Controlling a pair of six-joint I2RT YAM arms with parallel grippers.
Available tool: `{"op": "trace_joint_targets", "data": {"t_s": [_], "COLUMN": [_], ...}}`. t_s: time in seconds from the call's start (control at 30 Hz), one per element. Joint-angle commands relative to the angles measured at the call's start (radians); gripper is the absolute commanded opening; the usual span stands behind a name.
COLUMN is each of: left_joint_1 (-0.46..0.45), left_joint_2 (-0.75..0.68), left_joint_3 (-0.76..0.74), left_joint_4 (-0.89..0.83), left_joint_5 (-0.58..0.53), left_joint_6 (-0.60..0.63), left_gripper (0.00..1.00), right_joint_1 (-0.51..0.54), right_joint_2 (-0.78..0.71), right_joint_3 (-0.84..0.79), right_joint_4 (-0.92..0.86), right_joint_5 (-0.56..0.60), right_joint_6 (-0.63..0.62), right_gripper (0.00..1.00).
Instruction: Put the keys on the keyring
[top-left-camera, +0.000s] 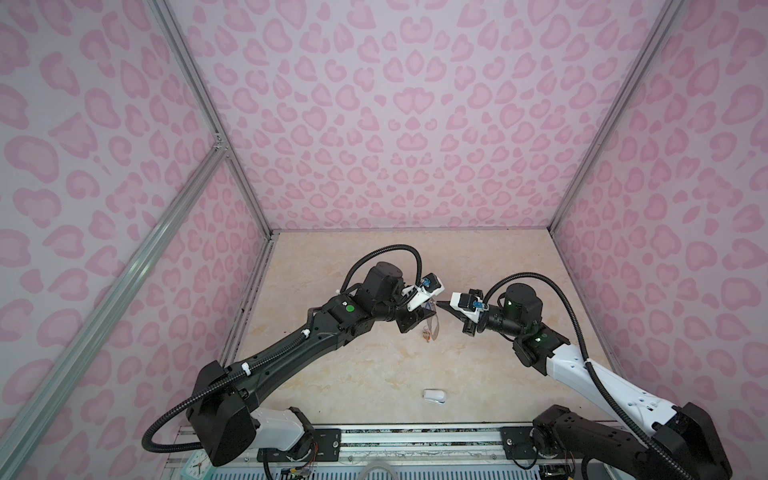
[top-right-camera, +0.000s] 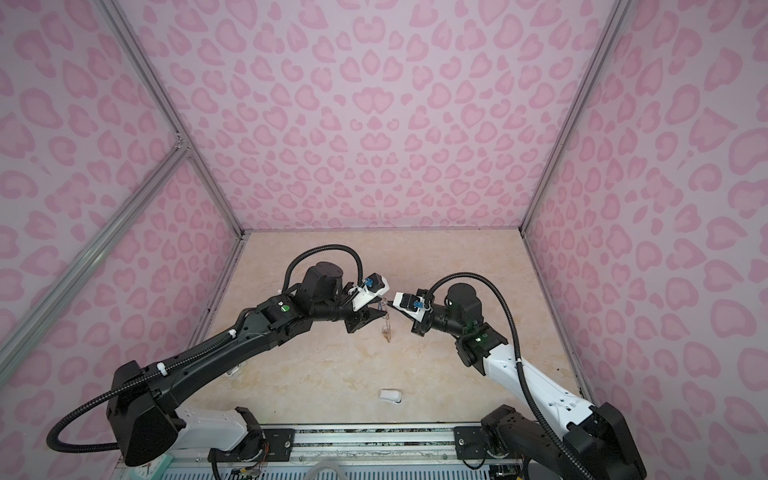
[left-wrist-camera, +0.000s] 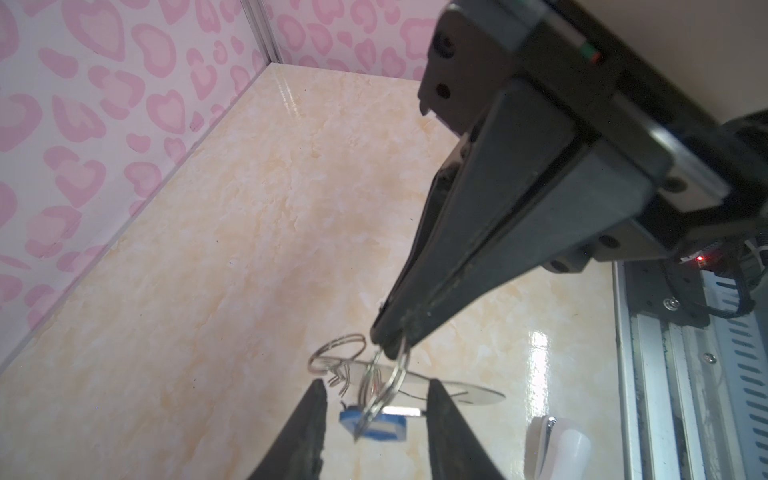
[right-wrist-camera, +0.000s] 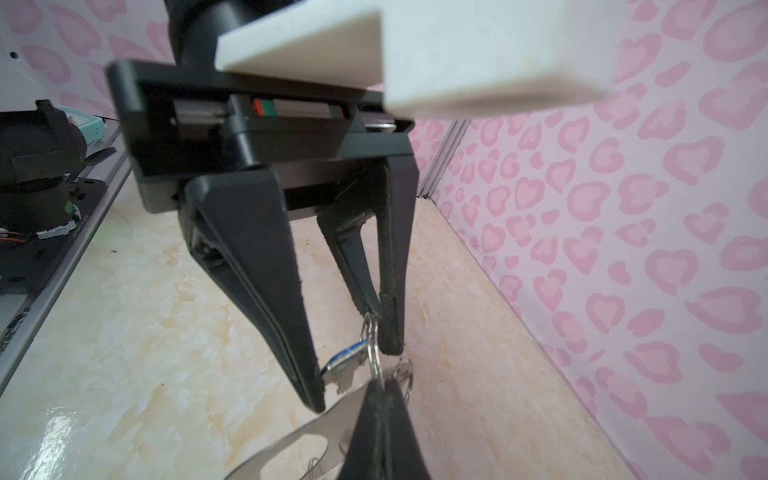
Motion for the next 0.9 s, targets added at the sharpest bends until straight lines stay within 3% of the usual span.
{"op": "trace_joint_targets", "data": {"t_s": [0.0, 0.33, 0.4, 0.87], "left_joint_1": [-0.001, -0.002, -0.001, -0.002], "left_joint_2": [0.016, 0.044, 0.041, 0.055], "left_joint_3": [-0.001, 0.030, 0.029, 0.027], "left_joint_4": [0.041, 0.009, 0.007, -0.027], "left_joint_5": [-0.005, -0.145, -0.134, -0.037], "left_joint_6": [-0.033, -0.044, -0.036, 0.009], "left_gripper": [0.44, 0.38, 0.30, 0.11], "right_joint_1": [-0.003, -0.015, -0.017, -0.048], "right_joint_2": [0.005, 0.002, 0.003, 0.000], "right_joint_3": [0.008, 0.009, 0.009, -0.012], "right_joint_4": [0.017, 0.014, 0.018, 0.113], "right_joint_5": [0.005, 0.000, -0.001, -0.021], "right_joint_6": [0.004, 0.002, 0.003, 0.069], "right_gripper": [0.00, 0.00, 0.00, 0.00]}}
